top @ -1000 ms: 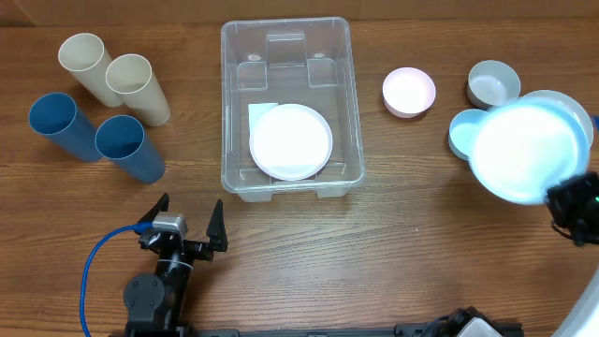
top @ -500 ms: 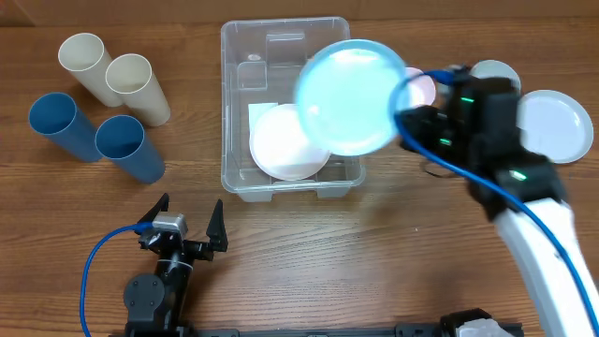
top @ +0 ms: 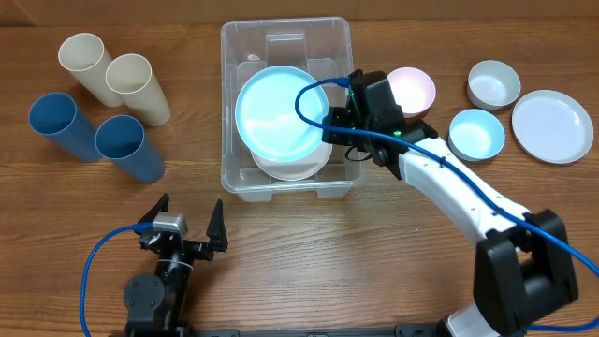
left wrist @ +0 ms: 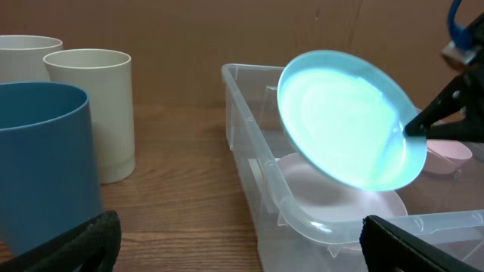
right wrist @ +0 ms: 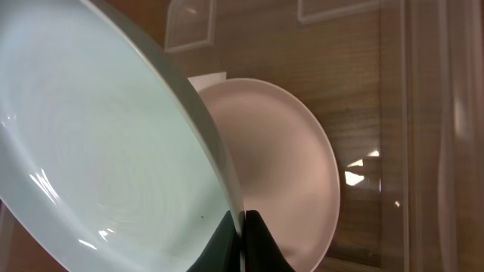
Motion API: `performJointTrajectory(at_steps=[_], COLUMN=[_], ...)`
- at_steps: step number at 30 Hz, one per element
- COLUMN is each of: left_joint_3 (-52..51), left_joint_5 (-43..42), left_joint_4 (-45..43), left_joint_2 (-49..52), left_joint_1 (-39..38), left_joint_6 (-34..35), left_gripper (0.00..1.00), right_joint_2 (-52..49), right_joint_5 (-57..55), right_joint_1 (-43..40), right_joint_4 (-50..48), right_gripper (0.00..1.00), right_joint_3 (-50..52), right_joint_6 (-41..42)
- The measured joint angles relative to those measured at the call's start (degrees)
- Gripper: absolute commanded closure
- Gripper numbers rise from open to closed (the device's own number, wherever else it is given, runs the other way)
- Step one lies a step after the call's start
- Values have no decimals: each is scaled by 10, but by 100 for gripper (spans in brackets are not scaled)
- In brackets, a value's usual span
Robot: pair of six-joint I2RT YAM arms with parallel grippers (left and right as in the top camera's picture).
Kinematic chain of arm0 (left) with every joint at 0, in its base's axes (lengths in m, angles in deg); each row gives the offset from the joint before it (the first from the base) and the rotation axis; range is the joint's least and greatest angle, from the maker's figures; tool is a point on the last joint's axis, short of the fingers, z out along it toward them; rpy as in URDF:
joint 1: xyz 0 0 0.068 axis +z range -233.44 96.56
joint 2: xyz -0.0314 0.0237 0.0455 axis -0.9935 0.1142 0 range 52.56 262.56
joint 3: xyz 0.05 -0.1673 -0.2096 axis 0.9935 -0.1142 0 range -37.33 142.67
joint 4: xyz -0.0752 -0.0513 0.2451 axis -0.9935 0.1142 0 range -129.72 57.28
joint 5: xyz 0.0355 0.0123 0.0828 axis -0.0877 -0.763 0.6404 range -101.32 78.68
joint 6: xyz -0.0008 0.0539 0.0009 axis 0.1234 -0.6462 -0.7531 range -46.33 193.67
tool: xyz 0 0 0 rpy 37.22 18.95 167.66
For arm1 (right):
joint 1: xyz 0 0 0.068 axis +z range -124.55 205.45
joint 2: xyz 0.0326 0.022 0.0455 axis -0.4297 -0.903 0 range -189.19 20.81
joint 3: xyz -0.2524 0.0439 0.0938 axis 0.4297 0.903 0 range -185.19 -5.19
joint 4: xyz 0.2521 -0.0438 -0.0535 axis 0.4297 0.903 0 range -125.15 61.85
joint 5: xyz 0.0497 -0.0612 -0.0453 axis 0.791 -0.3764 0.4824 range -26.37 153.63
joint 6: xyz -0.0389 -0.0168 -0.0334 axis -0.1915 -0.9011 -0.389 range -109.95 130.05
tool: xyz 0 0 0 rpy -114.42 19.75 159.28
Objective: Pack container
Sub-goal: 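Lower the light-blue plate into the bin and release it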
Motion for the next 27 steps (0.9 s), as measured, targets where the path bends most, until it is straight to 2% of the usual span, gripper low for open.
performJointTrajectory(at_steps=[3, 5, 7, 20, 23, 27], left_joint_3=[0, 0, 0, 0, 0, 0], left_joint_5=[0, 0, 0, 0, 0, 0], left_joint_4=[0, 0, 0, 0, 0, 0], left_joint_2=[0, 0, 0, 0, 0, 0], left_joint_1=[0, 0, 0, 0, 0, 0], left_joint_6=[0, 0, 0, 0, 0, 0], left_gripper=[0, 0, 0, 0, 0, 0], right_joint_2=[-16, -23, -25, -26, -26, -26], right_joint_5=[-4, -5, -6, -9, -11, -43], right_joint_1=[0, 0, 0, 7, 20, 38], right_joint_4=[1, 6, 15, 60, 110, 217], right_gripper=[96, 80, 75, 79, 79, 73], right_joint_3=[0, 0, 0, -3, -28, -125], right_joint_6=[2, 5, 10, 2, -8, -15])
